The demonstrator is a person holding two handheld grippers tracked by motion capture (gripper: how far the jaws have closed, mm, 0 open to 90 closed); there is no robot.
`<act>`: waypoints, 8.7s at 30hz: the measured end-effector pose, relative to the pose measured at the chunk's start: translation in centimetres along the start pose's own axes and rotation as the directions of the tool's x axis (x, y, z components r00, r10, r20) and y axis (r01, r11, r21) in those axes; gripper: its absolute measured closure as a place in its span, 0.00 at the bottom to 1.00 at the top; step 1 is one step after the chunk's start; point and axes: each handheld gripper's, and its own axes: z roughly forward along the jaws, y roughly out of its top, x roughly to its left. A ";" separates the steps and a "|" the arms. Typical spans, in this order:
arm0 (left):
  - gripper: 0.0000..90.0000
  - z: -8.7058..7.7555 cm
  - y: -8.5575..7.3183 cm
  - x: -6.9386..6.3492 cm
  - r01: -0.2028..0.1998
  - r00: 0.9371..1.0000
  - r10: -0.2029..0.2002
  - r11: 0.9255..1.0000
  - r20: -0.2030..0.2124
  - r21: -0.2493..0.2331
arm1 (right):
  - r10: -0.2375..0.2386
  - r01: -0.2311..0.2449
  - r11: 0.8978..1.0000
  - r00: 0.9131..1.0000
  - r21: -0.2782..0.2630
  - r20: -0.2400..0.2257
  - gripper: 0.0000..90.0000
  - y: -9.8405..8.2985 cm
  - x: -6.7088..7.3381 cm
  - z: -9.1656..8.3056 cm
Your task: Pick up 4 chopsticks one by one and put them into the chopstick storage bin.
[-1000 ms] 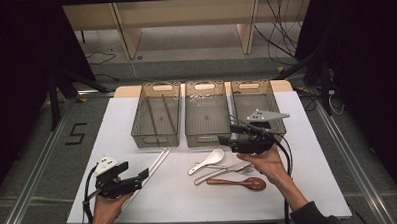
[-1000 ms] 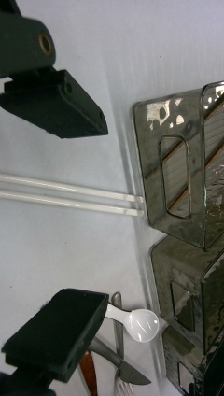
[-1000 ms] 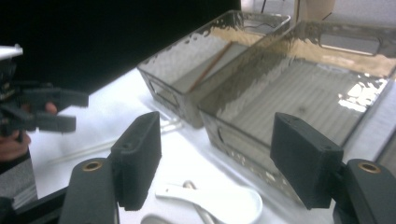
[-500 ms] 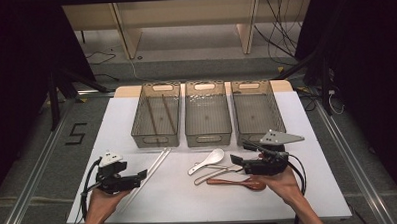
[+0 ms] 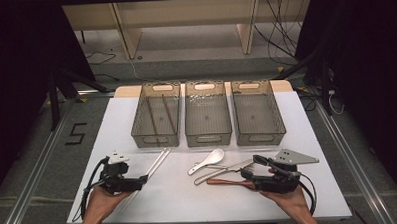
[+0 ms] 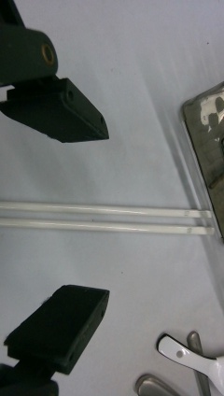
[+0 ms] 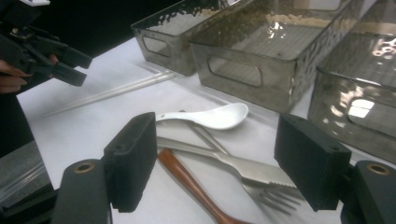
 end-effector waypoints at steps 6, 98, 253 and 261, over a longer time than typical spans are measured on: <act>0.24 0.3 0.6 0.3 -0.014 1.000 0.014 0.999 -0.008 0.048 | 0.013 -0.013 1.000 1.000 -0.013 -0.002 0.34 -0.9 0.3 -0.5; 0.94 2.8 3.8 0.4 -0.158 0.987 0.147 0.897 0.058 0.413 | 0.000 0.000 1.000 1.000 -0.001 -0.004 0.36 -0.9 0.8 -0.6; 0.23 -0.2 14.4 -0.4 -0.071 0.996 0.071 0.997 0.062 0.014 | 0.016 -0.016 0.999 1.000 -0.028 -0.014 0.34 -0.8 0.6 -1.2; 0.18 0.0 12.3 -2.1 -0.095 0.993 0.092 0.994 0.070 0.051 | 0.017 -0.017 0.999 1.000 -0.027 -0.014 0.34 -0.8 0.6 -1.2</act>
